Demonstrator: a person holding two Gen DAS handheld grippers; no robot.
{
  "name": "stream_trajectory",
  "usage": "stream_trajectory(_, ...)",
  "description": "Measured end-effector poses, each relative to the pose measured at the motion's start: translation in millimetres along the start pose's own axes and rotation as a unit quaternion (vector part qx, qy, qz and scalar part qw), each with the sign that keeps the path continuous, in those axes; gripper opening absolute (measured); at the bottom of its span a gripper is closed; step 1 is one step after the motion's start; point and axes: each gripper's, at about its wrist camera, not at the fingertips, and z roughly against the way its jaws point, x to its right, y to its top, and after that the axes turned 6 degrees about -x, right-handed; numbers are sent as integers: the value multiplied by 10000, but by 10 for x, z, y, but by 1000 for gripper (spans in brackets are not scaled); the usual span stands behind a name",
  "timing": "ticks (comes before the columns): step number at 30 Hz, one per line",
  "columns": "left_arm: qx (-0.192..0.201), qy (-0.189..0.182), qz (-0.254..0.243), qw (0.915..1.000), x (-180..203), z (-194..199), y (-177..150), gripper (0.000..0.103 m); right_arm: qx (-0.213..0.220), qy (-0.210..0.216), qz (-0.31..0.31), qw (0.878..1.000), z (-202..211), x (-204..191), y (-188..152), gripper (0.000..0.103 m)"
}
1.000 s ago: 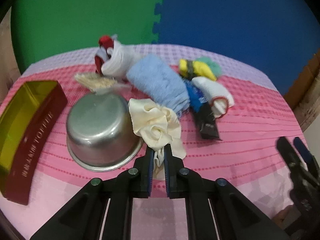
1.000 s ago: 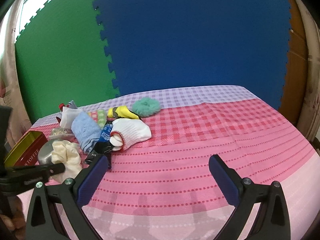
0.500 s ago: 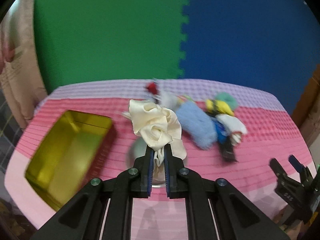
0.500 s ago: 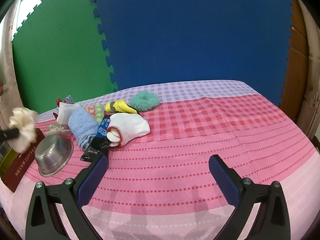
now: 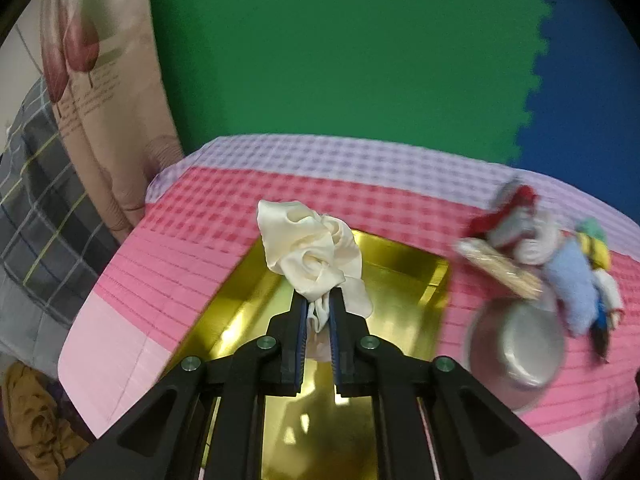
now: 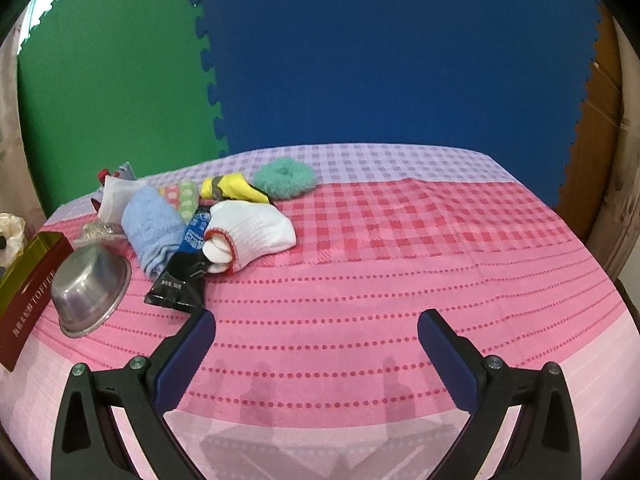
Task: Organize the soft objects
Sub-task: 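Carry the cream scrunchie with the left tool into the gold tin and release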
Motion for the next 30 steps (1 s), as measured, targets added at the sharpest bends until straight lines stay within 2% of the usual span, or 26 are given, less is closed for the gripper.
stream_trajectory(2, -120, 122, 2, 9999, -64, -134, 40, 14, -72, -9, 38, 10000, -24, -8, 3, 103)
stream_trajectory(5, -246, 120, 26, 9996, -150, -294, 80, 15, -126, -53, 79, 9999, -47, -24, 4, 103)
stream_trajectory(6, -306, 169, 23, 9994, -164, -332, 76, 26, -140, -65, 92, 9998, -53, -29, 5, 103)
stream_trajectory(7, -336, 216, 17, 9992, -173, -357, 67, 43, -155, -73, 104, 9998, -61, -33, 7, 103)
stream_trajectory(9, -268, 303, -17, 9992, -154, -349, 49, 62, -187, -85, 121, 9997, -73, -41, 4, 103)
stream_trajectory(12, -202, 442, -124, 9987, -128, -323, 27, 74, -228, -105, 153, 9996, -94, -50, 6, 103)
stream_trajectory(15, -149, 507, -107, 9985, -128, -236, -1, 77, -263, -116, 182, 9994, -106, -63, 5, 103)
stream_trajectory(19, 6, 196, 59, 9998, -134, 38, -133, 78, -293, -29, 194, 9994, -115, -69, 13, 103)
stream_trajectory(21, 20, 83, 164, 9998, -139, 192, -238, 84, -290, 77, 186, 9994, -90, -92, 26, 103)
stream_trajectory(25, -3, -299, 369, 9989, -149, 459, -529, 87, -271, 569, 119, 9979, -18, -205, 79, 103)
stream_trajectory(30, -218, -522, 513, 9971, -128, 655, -935, 90, -529, 1241, 62, 9908, -104, -467, 235, 103)
